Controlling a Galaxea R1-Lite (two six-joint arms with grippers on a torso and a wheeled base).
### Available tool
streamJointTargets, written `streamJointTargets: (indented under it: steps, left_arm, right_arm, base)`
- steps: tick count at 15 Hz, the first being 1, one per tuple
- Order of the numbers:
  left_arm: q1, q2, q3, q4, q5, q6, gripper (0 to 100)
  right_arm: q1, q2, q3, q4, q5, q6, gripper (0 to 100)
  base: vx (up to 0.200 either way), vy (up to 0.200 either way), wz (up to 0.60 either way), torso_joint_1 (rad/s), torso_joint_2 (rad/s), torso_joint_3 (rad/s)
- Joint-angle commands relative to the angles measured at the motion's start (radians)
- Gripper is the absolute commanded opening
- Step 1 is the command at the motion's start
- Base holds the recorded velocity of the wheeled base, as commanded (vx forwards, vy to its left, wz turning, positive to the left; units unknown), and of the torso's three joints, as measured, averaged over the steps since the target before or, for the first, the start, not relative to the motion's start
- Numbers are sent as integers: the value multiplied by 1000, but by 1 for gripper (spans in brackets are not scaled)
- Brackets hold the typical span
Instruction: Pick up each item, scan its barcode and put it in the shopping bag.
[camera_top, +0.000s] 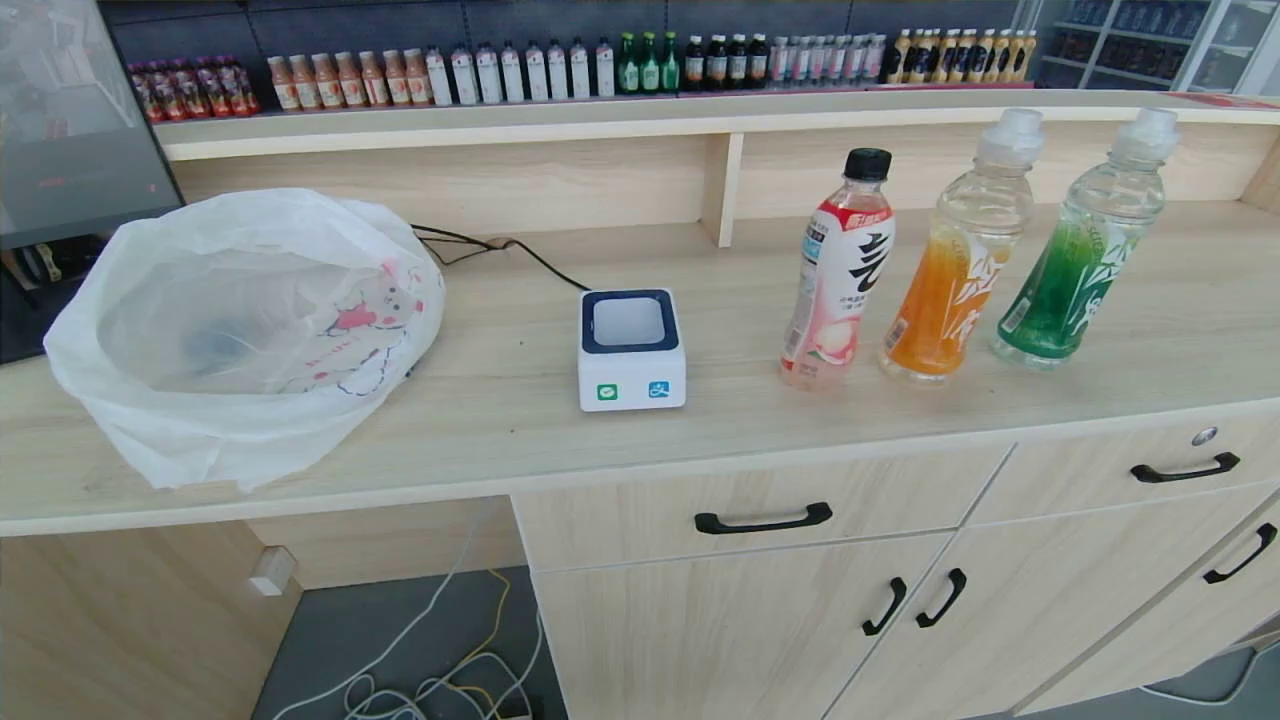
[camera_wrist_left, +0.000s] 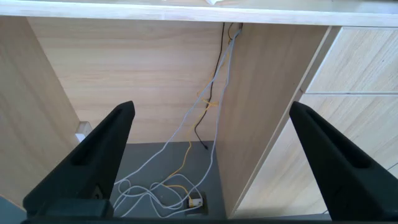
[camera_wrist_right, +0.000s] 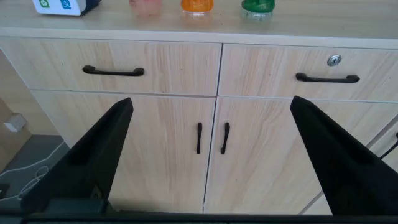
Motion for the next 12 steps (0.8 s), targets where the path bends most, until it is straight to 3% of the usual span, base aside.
streamJointTargets:
  steps: [1, 8, 11, 12]
  left_arm:
    - [0, 0, 0, 0, 0, 0, 100]
    - [0, 0, 0, 0, 0, 0, 100]
    - [0, 0, 0, 0, 0, 0, 100]
    - [1, 0, 0, 0, 0, 0, 100]
  right_arm:
    - [1, 133, -73, -43, 1, -2, 100]
    - [6, 529, -32, -465, 1, -65, 100]
    - [6, 703, 22, -767, 1, -83, 100]
    - [6, 742, 6, -796, 1, -78, 100]
  base:
    - [0, 0, 0, 0, 0, 0]
    - [0, 0, 0, 0, 0, 0]
    - [0, 0, 0, 0, 0, 0]
    - [0, 0, 0, 0, 0, 0]
